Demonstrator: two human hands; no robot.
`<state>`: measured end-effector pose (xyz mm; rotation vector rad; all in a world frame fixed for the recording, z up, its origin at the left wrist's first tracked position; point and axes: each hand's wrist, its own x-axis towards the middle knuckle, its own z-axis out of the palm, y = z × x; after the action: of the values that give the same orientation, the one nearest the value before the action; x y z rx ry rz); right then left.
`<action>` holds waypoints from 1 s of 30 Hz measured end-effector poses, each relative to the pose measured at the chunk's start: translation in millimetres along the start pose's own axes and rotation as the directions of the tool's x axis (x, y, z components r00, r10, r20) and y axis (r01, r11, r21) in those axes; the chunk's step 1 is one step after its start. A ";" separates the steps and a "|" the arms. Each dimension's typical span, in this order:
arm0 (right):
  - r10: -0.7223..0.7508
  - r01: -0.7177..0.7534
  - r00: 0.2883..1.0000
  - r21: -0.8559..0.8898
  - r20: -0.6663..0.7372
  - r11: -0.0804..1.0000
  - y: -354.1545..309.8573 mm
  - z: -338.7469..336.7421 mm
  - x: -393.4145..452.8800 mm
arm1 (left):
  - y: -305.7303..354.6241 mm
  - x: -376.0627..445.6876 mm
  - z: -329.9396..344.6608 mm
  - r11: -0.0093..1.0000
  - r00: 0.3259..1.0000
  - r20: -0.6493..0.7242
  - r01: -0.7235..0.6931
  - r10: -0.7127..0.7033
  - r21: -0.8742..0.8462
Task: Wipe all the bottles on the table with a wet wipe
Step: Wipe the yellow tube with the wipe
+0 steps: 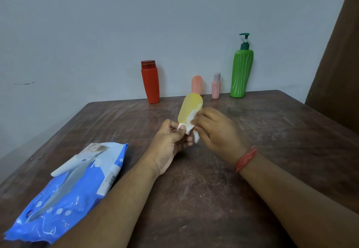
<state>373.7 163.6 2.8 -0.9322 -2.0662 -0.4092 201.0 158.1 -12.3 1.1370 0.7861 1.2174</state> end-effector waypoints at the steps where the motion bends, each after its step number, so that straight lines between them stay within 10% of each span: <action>1: 0.049 -0.048 0.998 0.013 -0.036 0.999 -0.9 -0.3 0.5 | -0.5 0.0 0.6 1.000 1.000 0.007 0.000 0.000 -0.005; 13: -0.011 0.005 0.994 0.059 0.106 0.998 -8.0 4.2 -7.1 | 1.2 -0.6 1.2 1.000 1.000 0.001 0.007 -0.007 -0.028; 18: 0.263 -0.243 0.945 0.125 -0.192 0.962 17.0 -5.2 1.8 | 0.4 -2.1 3.2 0.999 0.994 0.103 0.036 -0.039 0.028; 25: 0.402 -0.344 0.879 0.241 -0.257 0.907 24.2 -6.1 -1.4 | -2.7 -0.1 3.6 0.977 0.992 0.121 0.003 -0.030 0.214; 30: 0.203 -0.195 0.973 0.087 -0.107 0.977 19.9 -2.9 -2.7 | -2.2 -0.6 1.5 0.979 0.997 0.072 -0.009 -0.006 0.201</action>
<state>391.0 174.1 1.8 -1.0342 -1.8499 -0.2692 202.9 157.2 -14.0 1.3400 0.8678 1.1094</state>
